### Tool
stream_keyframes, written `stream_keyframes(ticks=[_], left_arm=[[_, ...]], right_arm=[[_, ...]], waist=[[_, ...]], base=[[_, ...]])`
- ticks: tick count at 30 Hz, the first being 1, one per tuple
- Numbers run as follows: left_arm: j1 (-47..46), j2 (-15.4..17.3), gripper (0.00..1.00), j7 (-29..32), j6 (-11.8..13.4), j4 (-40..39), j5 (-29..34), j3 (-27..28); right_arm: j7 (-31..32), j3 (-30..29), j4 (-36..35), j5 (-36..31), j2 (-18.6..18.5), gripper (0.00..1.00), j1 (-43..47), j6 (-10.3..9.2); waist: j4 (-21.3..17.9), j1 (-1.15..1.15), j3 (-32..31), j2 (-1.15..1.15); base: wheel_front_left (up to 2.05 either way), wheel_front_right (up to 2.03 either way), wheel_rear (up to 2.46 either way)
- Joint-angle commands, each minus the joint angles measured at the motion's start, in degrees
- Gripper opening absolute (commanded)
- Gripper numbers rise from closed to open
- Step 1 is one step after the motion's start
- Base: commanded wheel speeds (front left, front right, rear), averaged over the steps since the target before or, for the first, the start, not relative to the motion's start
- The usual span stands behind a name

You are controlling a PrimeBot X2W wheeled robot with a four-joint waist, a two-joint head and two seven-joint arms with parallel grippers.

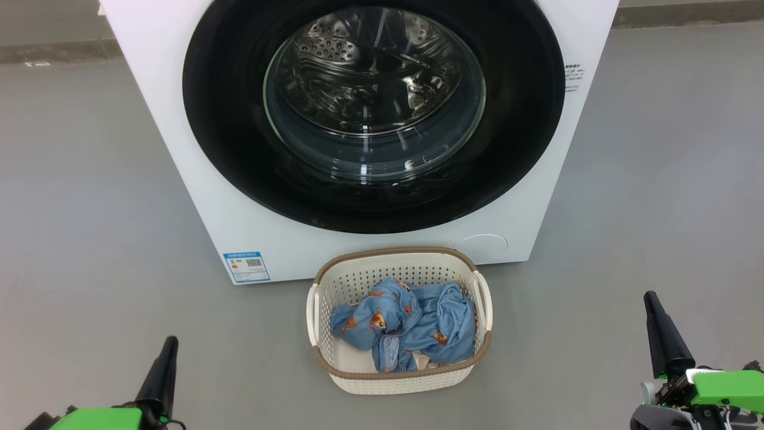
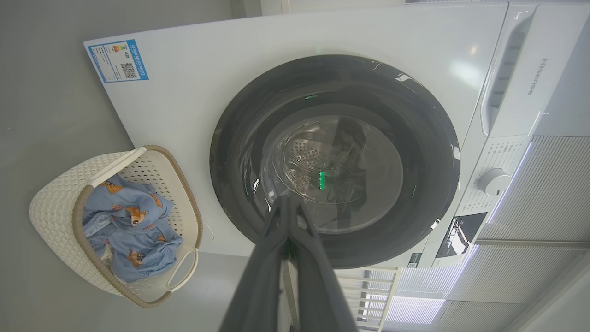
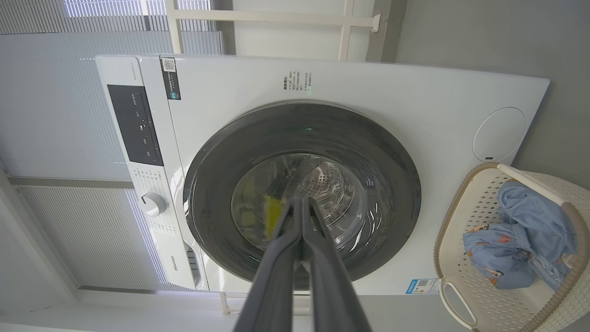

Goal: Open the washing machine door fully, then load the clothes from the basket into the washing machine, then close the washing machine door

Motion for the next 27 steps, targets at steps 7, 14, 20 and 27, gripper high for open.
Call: stream_keyframes(ticks=[7, 14, 20, 27], left_arm=[[-2.63, 0.67, 0.00, 0.24, -0.07, -1.27, 0.49, 2.04], [-2.64, 0.63, 0.00, 0.29, -0.06, -1.27, 0.54, 2.10], [-2.64, 0.59, 0.00, 0.33, -0.06, -1.26, 0.59, 2.16], [3.02, -1.91, 1.00, -0.17, 0.05, 3.45, 0.15, -0.38]], right_arm=[[0.37, 1.17, -1.38, -0.45, -0.31, 0.00, -2.32, 0.16], [0.41, 1.12, -1.37, -0.50, -0.27, 0.00, -2.32, 0.16], [0.45, 1.07, -1.37, -0.54, -0.24, 0.00, -2.32, 0.16], [0.02, 0.10, 4.07, -0.07, 1.49, 1.00, 2.67, 0.01]], waist=[[0.00, 0.00, 0.00, 0.00], [0.00, 0.00, 0.00, 0.00], [0.00, 0.00, 0.00, 0.00], [0.00, 0.00, 0.07, 0.00]], base=[[0.00, 0.00, 0.00], [0.00, 0.00, 0.00], [0.00, 0.00, 0.00], [0.00, 0.00, 0.00]])
